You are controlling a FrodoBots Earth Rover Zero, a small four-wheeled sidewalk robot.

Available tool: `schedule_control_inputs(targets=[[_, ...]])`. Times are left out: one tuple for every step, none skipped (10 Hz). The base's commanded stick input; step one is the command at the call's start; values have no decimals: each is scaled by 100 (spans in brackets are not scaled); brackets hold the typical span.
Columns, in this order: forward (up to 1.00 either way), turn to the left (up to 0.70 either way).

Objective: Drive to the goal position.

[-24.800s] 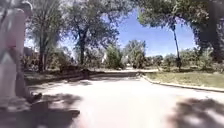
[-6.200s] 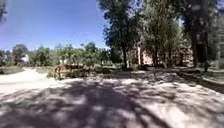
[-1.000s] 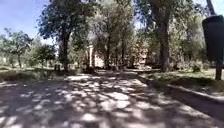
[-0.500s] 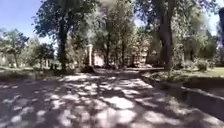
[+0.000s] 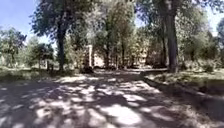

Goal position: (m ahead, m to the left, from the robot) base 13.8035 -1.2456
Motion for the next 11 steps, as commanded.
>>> schedule_control_inputs(targets=[[85,0],[85,0],[85,0],[85,0],[85,0],[85,0],[85,0],[85,0],[85,0],[85,0],[85,0]])
